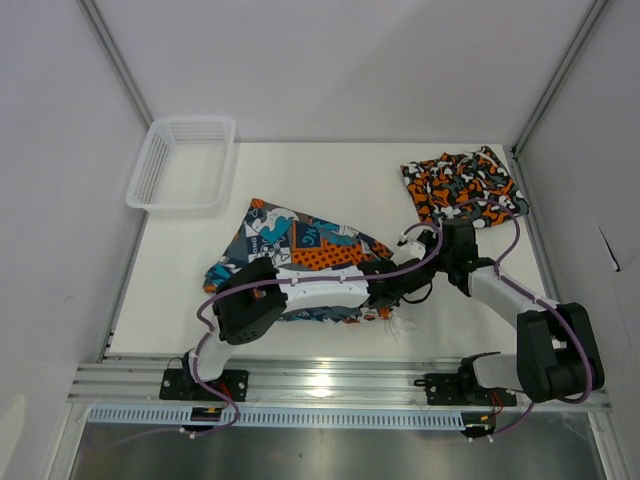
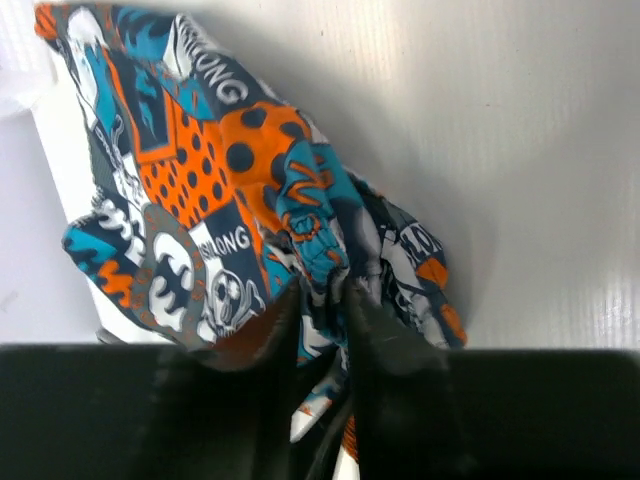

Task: Fold and stack the shorts

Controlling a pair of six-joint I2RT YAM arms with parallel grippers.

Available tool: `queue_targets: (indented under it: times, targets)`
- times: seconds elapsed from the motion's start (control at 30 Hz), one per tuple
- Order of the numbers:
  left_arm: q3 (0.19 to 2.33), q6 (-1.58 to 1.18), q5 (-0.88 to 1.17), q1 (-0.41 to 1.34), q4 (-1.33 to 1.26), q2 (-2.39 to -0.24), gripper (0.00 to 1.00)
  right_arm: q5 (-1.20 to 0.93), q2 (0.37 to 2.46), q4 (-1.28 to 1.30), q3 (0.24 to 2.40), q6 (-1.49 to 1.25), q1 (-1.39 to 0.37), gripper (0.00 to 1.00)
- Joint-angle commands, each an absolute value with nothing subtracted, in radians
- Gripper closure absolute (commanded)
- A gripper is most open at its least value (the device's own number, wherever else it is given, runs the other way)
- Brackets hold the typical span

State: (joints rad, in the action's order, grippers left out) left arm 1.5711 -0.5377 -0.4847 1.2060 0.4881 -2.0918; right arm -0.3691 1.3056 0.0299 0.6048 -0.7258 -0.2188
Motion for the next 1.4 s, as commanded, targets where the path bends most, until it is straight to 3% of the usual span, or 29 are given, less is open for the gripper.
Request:
queue_targets:
  times: [0.0, 0.1, 0.23, 0.37, 0.57, 1.23, 1.33, 1.37]
  targets:
    - [1.534, -0.540, -0.534, 1.181, 0.489, -2.097, 0.75, -0.425, 1.310, 0.047, 0.629, -0.710, -0.225, 0.69]
    - [1.520, -0.538, -0.532, 1.180, 0.483, -2.091, 0.76, -0.410, 1.292, 0.080, 0.630, -0.683, -0.216, 0.43]
    - [1.508, -0.537, -0.532, 1.175, 0.482, -2.083, 0.76, -0.388, 1.226, 0.104, 0.592, -0.649, -0.166, 0.37]
    - [1.502, -0.537, -0.535, 1.172, 0.480, -2.077, 0.76, -0.390, 1.216, 0.127, 0.581, -0.612, -0.155, 0.44]
    - [1.508, -0.537, -0.541, 1.170, 0.489, -2.054, 0.76, -0.410, 1.250, 0.074, 0.539, -0.614, -0.156, 0.64]
    - [1.500, -0.525, -0.517, 1.172, 0.489, -2.020, 0.79, -0.446, 1.448, -0.074, 0.569, -0.583, -0.199, 0.67]
    - [1.506, -0.517, -0.515, 1.178, 0.500, -2.013, 0.80, -0.451, 1.489, -0.087, 0.584, -0.584, -0.203, 0.78]
    - [1.506, -0.512, -0.515, 1.181, 0.505, -2.007, 0.80, -0.453, 1.494, -0.095, 0.589, -0.584, -0.202, 0.86]
